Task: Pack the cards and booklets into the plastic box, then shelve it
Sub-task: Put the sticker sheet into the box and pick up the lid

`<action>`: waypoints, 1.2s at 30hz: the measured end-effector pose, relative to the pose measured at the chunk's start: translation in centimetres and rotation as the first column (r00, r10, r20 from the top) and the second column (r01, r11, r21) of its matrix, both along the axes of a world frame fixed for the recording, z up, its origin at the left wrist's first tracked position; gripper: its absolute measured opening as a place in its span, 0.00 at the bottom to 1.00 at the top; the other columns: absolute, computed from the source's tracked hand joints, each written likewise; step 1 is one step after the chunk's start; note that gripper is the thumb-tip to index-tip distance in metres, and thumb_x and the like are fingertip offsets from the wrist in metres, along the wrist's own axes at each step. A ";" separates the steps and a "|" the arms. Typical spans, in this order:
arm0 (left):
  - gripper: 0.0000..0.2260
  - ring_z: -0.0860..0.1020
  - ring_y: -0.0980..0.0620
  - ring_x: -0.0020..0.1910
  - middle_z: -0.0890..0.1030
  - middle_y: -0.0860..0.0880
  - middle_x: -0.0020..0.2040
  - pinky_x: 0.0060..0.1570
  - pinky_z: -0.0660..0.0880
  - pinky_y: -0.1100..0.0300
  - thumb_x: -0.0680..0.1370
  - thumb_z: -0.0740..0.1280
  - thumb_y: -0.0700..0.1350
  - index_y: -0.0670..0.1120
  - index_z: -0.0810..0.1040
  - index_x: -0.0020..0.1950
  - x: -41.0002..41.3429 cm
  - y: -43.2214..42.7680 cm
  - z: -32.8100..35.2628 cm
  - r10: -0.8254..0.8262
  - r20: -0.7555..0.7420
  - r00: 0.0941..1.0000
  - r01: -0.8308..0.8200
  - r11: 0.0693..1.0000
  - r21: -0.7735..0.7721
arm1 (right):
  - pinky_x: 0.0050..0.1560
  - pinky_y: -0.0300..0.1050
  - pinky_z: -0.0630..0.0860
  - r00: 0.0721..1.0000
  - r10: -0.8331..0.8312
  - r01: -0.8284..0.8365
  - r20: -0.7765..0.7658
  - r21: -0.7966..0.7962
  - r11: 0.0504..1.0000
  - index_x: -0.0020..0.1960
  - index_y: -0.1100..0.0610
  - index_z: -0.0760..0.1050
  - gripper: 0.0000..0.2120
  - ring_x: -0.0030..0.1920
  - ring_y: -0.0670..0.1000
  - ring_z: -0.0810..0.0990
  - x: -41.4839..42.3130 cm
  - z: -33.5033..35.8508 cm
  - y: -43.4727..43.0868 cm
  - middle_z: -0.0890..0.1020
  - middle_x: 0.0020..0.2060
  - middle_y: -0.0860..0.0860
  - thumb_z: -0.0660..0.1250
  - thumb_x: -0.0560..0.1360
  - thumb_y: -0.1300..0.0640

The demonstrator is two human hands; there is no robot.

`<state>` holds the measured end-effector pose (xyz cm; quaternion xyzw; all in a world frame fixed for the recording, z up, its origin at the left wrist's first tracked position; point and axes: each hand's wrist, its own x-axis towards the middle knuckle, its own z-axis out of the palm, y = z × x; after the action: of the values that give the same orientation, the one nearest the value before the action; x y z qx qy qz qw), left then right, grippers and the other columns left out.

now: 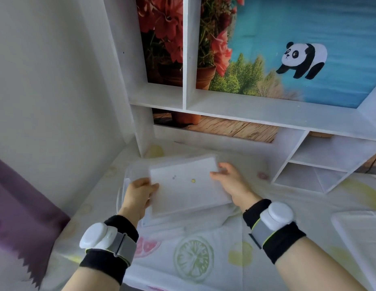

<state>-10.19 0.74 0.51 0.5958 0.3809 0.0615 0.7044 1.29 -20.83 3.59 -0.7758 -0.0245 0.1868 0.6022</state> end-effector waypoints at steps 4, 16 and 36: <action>0.19 0.79 0.38 0.54 0.79 0.39 0.60 0.59 0.75 0.46 0.77 0.66 0.38 0.41 0.72 0.68 0.2 0.7 -1.3 0.085 -0.152 0.985 -0.067 0.991 0.118 | 0.61 0.49 0.72 0.991 0.127 -0.131 -0.032 -0.243 0.961 0.73 0.59 0.62 0.24 0.64 0.58 0.74 0.0 -2.4 1.0 0.72 0.68 0.61 0.62 0.77 0.63; 0.31 0.66 0.41 0.73 0.63 0.41 0.76 0.59 0.67 0.56 0.78 0.65 0.42 0.42 0.55 0.78 1.5 -1.5 -0.1 -0.091 -0.214 0.973 0.169 0.910 0.379 | 0.66 0.46 0.69 0.985 0.154 -0.124 0.078 -0.302 0.945 0.70 0.59 0.69 0.20 0.66 0.55 0.74 -0.8 -3.8 0.9 0.74 0.67 0.57 0.60 0.78 0.64; 0.07 0.80 0.45 0.55 0.82 0.47 0.53 0.57 0.77 0.52 0.76 0.68 0.44 0.49 0.79 0.53 6.5 -29.1 2.6 -0.573 0.095 0.814 0.537 0.804 0.255 | 0.58 0.43 0.69 0.880 -0.417 0.463 0.228 -0.221 0.858 0.59 0.60 0.77 0.12 0.59 0.55 0.77 -2.5 -6.2 -27.9 0.80 0.55 0.52 0.63 0.77 0.62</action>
<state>-3.73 -28.39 3.08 0.7469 0.1199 -0.0571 0.6516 -1.21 -48.71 -2.57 -0.8481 0.1276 -0.0222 0.5138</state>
